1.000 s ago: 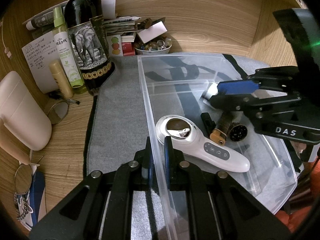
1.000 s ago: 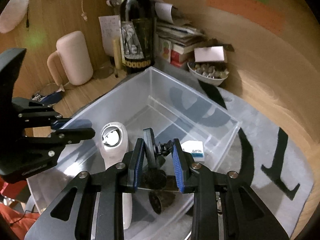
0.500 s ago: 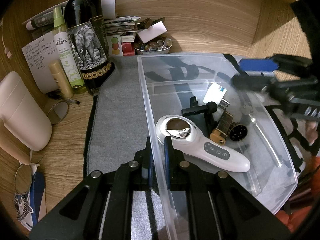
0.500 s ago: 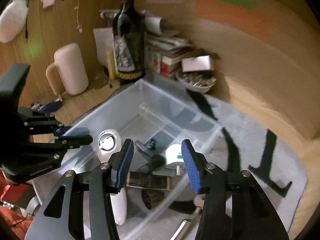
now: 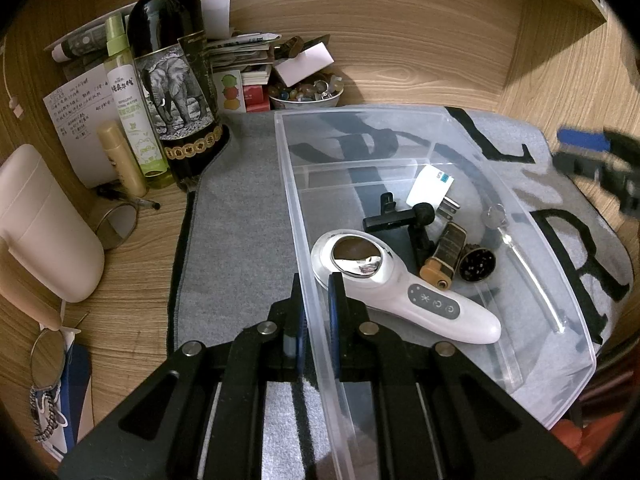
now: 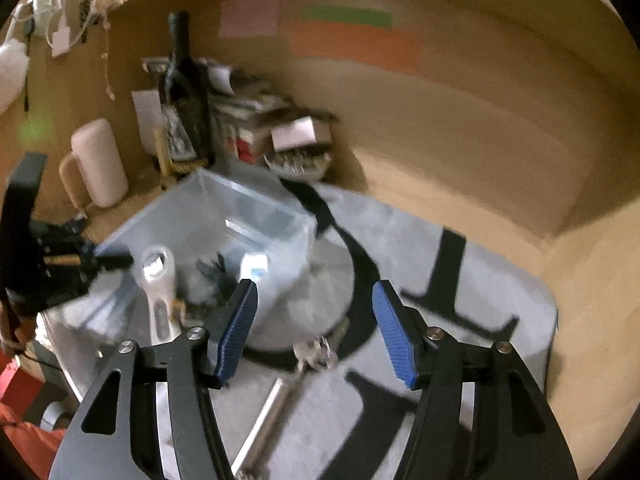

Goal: Organize rigid objects
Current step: 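Grasp the silver metal tube on the rug with the right gripper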

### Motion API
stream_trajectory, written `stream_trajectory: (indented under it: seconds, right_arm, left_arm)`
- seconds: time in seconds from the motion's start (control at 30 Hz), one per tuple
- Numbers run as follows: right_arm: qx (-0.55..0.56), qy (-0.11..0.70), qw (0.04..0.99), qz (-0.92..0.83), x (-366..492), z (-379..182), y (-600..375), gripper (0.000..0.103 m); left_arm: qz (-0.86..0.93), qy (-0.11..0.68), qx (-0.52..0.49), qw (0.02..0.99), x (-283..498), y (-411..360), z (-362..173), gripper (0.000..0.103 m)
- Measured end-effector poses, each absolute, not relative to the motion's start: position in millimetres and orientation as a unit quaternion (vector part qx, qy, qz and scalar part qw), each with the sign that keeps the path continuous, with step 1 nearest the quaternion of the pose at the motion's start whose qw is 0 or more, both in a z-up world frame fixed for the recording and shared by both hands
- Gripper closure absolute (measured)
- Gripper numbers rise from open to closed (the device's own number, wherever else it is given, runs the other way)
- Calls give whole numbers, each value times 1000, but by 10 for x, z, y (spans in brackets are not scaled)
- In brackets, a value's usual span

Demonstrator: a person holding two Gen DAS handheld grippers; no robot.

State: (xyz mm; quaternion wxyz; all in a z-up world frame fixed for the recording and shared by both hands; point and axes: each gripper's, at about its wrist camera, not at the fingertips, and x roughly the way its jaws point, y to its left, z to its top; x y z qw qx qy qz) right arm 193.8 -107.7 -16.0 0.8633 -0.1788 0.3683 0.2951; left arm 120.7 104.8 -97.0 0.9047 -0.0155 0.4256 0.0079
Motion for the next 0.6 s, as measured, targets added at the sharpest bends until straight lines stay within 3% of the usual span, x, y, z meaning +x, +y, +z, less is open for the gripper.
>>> stream_trajectory:
  seconds: [0.47, 0.6]
  right_arm:
    - [-148, 474, 824, 274, 1441, -1015, -1311, 47]
    - [-147, 466, 831, 266, 1395, -1093, -1335, 58]
  left_arm:
    - [7, 424, -13, 905, 1215, 1029, -965, 95]
    - [7, 424, -14, 906, 1213, 1024, -966, 95]
